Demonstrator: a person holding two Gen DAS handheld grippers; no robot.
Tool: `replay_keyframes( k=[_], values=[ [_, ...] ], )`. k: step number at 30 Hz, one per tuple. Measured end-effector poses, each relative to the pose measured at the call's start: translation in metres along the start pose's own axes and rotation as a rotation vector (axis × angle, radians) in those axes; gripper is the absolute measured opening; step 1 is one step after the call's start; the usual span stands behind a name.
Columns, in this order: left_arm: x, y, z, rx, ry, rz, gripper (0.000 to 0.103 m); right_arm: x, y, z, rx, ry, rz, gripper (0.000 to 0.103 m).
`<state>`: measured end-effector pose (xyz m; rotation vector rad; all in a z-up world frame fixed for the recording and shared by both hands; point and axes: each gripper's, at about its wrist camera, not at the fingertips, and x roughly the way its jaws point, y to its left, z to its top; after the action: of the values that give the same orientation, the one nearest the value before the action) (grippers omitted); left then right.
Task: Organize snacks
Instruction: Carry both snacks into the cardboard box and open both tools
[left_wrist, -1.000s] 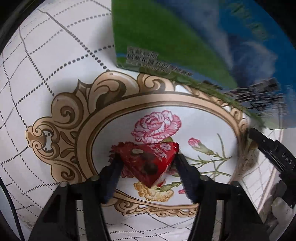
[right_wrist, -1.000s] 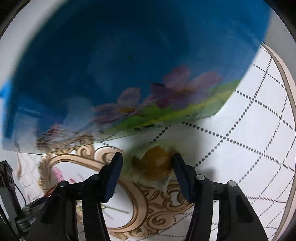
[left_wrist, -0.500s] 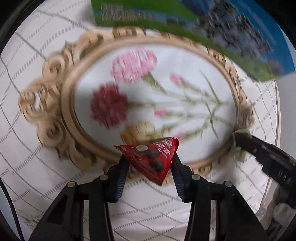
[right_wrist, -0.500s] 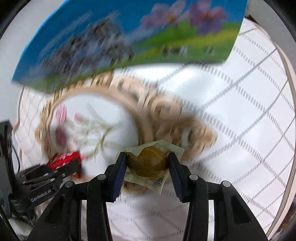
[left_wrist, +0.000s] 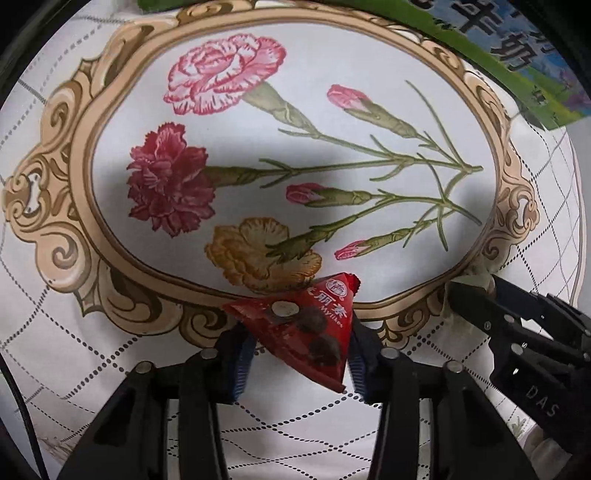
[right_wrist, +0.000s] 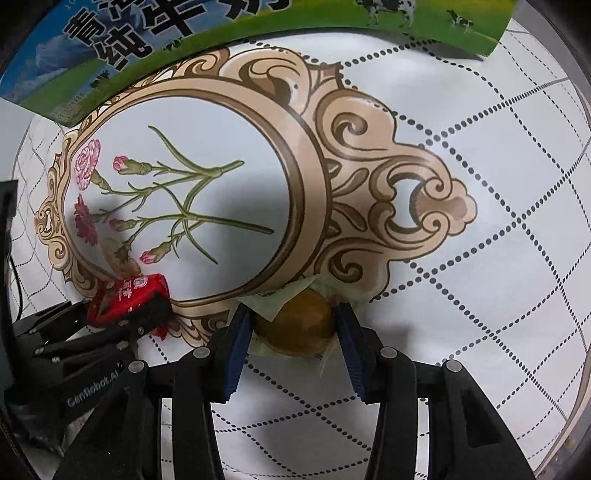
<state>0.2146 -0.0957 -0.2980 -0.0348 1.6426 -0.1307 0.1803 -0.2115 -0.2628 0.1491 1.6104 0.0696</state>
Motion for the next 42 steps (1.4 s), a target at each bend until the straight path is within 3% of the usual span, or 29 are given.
replay_keyframes(
  k=[7,12,18,23,26,30,34,38,39,40,42],
  values=[
    [-0.047,-0.019,-0.017,0.031,-0.06,-0.04,0.037,-0.033,0.004,-0.008,0.004,-0.051,0.052,0.048],
    [-0.112,-0.039,-0.019,0.069,-0.149,-0.106,0.037,-0.082,0.012,-0.006,-0.005,-0.133,0.11,0.048],
    [-0.21,-0.053,0.033,0.11,-0.309,-0.186,0.037,-0.175,0.017,0.03,-0.033,-0.276,0.164,0.048],
    [-0.261,-0.039,0.094,0.127,-0.378,-0.159,0.037,-0.235,0.025,0.074,-0.069,-0.374,0.147,0.048],
    [-0.259,-0.034,0.131,0.125,-0.35,-0.133,0.037,-0.249,0.026,0.109,-0.077,-0.393,0.113,0.048],
    [-0.228,-0.026,0.179,0.117,-0.258,-0.087,0.037,-0.238,0.021,0.148,-0.077,-0.362,0.07,0.048],
    [-0.183,-0.023,0.202,0.133,-0.183,-0.016,0.037,-0.205,0.014,0.185,-0.046,-0.276,0.081,0.048],
    [-0.154,-0.02,0.213,0.126,-0.119,-0.006,0.04,-0.168,0.007,0.205,-0.002,-0.183,0.111,0.049],
    [-0.147,-0.019,0.215,0.125,-0.103,0.01,0.04,-0.162,0.006,0.208,0.004,-0.156,0.107,0.052],
    [-0.145,-0.019,0.216,0.121,-0.099,0.016,0.043,-0.157,0.004,0.209,0.012,-0.137,0.095,0.066],
    [-0.138,-0.014,0.217,0.097,-0.09,0.002,0.067,-0.154,0.003,0.208,0.009,-0.128,0.076,0.09]
  ],
)
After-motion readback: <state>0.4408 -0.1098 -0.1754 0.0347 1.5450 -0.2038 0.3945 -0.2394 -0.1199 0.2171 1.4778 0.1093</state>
